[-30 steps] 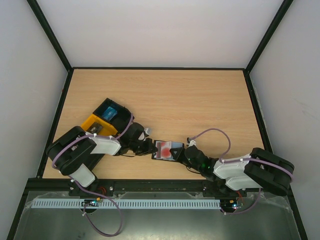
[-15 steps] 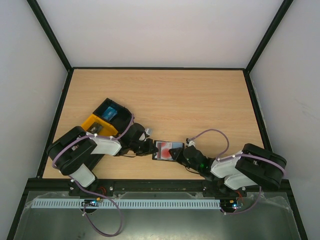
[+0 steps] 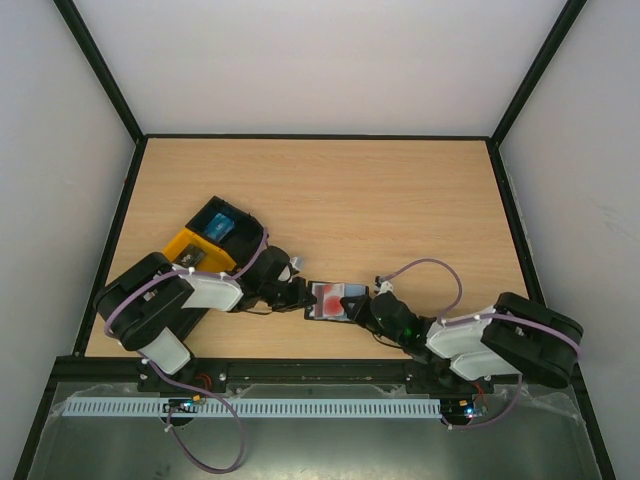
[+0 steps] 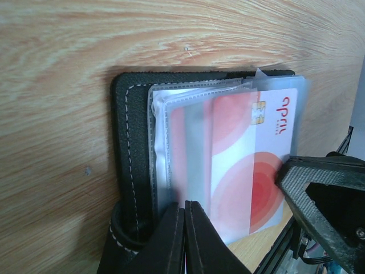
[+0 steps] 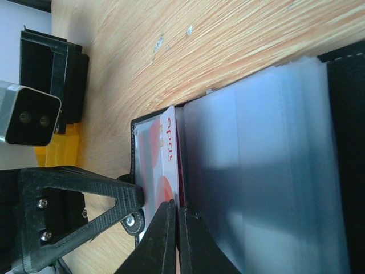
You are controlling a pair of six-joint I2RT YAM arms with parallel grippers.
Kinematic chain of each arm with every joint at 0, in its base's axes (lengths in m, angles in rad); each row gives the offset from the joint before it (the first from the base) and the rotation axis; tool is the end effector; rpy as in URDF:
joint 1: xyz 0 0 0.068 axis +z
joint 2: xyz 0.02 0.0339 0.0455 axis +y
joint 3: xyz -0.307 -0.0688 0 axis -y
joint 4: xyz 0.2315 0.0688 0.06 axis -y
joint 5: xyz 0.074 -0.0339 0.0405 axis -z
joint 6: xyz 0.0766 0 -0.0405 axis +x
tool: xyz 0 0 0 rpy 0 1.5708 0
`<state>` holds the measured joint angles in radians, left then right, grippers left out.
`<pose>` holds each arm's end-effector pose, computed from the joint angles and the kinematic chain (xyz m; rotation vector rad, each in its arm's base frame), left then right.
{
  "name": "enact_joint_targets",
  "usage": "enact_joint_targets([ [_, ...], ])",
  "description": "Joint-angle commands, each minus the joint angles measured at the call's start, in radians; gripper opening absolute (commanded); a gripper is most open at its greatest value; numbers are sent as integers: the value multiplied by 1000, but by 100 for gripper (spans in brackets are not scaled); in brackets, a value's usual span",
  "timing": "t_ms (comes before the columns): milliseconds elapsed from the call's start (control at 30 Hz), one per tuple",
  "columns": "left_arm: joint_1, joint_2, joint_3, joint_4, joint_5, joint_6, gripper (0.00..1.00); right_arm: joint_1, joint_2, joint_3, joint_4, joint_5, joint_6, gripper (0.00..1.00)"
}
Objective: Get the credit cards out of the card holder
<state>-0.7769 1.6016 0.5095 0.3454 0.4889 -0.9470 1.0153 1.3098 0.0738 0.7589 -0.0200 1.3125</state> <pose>0.1839 -0.2313 0.1463 0.0628 2.6669 -1.3105 0.1080 0.1769 0.1420 0.3395 2.3660 1.3458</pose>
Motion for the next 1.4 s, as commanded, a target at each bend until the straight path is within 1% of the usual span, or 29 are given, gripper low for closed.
enact_joint_targets([
  [0,-12,19,-17,-45,-21,-10,3,-4,-76,-23,-85,63,-32,2],
  [200,-12,-9,-10,-33,-20,-33,10,-4,-222,-34,-225,106,-68,2],
  [367,-12,-38,1,-51,-39,-34,23,-4,-381,-57,-346,128,-98,2],
  [533,-12,-86,26,-57,-29,-19,44,-4,-565,-70,-461,110,-131,2],
  [600,-11,-120,41,-79,-27,3,55,-4,-635,-64,-502,86,-155,2],
  [733,-10,-211,86,-204,-66,83,76,-4,-749,-48,-594,33,-194,2],
  [867,13,-294,114,-265,-75,127,86,-4,-820,-38,-630,-51,-252,2],
  [967,36,-345,132,-294,-56,147,89,-4,-842,-32,-621,-152,-285,2],
  [1033,48,-373,155,-332,-32,184,89,-4,-848,-28,-615,-209,-298,2],
  [1133,65,-410,184,-382,42,266,86,-4,-849,-25,-578,-303,-306,2],
  [1233,70,-444,207,-452,134,367,82,-4,-846,-21,-518,-390,-307,2],
  [1367,71,-534,196,-540,162,439,78,-4,-838,-13,-412,-511,-309,2],
])
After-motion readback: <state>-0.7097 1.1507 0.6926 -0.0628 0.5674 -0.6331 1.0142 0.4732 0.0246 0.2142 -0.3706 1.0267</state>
